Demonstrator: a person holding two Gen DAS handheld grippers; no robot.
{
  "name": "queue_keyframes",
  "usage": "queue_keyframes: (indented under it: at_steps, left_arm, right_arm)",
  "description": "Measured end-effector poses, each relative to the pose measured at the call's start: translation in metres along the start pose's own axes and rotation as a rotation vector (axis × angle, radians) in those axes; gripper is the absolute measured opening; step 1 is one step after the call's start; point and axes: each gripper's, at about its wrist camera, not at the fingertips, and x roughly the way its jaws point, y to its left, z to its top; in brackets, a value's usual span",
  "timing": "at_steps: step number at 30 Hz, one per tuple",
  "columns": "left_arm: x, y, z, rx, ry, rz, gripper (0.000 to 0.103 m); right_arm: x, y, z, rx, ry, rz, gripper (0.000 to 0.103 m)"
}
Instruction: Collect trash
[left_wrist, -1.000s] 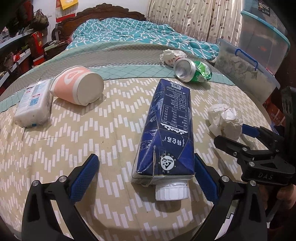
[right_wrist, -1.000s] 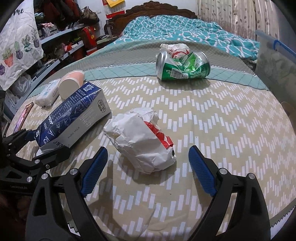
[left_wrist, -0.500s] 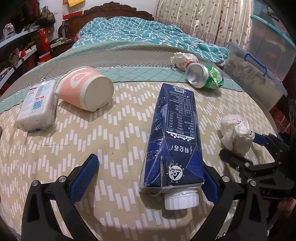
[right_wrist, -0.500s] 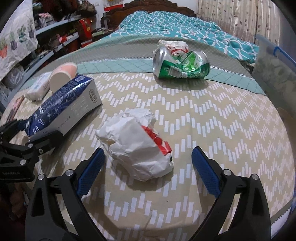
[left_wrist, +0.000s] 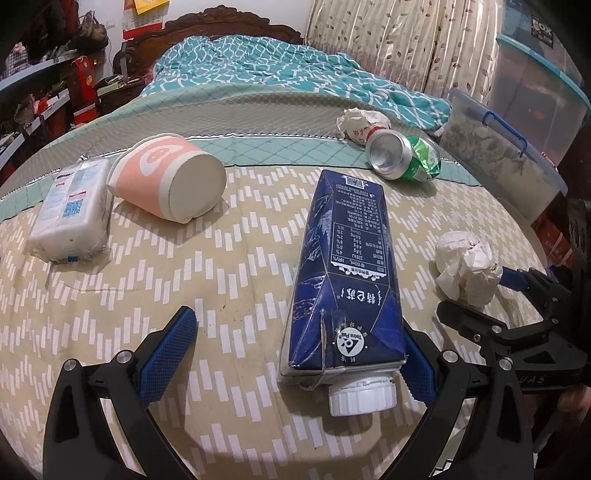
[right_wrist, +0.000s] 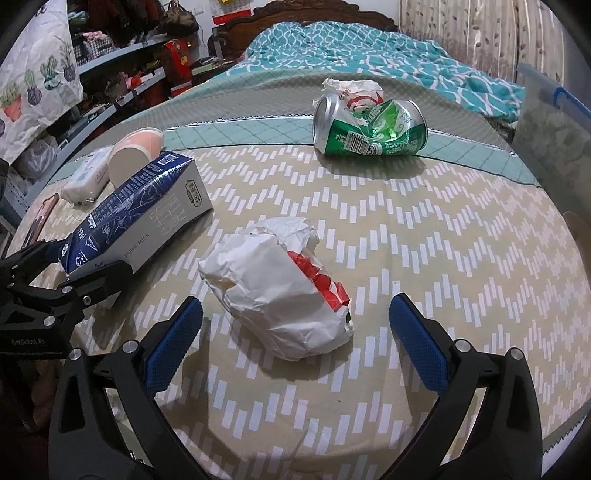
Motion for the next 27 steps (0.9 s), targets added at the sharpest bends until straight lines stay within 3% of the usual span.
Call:
queue_keyframes:
  at_steps: [8,27]
  left_arm:
    - [-0.003,0.009,0.000,-0.037,-0.013,-0.051,0.095]
    - [-0.006,0.015,0.002,-0.043,-0.016,-0.091,0.095]
  right_arm:
    - [-0.010,-0.004,-0.012,0.056,-0.026,0.044,0.100]
    - [-0.024,0.003,-0.036,0.150,-0.111,0.038,0.100]
